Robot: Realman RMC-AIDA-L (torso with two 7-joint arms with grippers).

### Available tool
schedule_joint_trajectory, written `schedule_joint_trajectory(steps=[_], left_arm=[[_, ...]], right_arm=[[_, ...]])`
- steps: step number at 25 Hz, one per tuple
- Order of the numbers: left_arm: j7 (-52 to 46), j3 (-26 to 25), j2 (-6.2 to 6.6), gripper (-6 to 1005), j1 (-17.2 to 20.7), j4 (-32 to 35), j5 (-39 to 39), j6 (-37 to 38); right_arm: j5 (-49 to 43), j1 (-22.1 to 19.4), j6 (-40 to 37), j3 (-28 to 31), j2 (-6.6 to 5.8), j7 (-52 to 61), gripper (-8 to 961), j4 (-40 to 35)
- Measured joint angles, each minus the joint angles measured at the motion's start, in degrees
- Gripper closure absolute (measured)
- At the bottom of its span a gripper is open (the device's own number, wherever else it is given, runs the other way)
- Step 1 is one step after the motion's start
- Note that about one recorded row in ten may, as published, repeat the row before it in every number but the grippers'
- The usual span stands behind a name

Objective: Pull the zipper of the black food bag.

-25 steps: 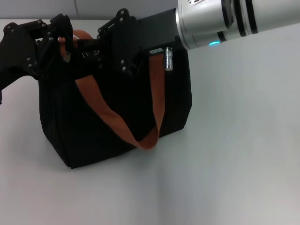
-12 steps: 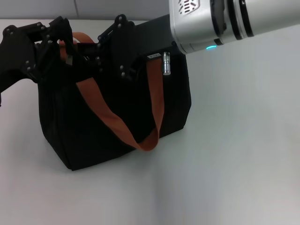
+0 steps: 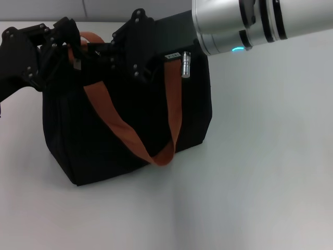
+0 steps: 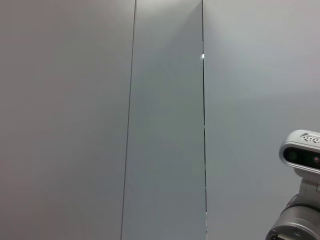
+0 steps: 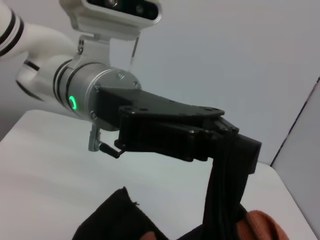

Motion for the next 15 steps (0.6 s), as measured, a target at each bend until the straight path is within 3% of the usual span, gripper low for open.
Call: schedule_joint_trajectory(steps=[15], left_arm=[[0.03, 0.02, -0.12, 978, 0.15, -0.07, -0.56, 0.02]], right_arm=[[4.45, -3.06, -0.14, 2.25, -0.04, 2.47, 948, -0.92]])
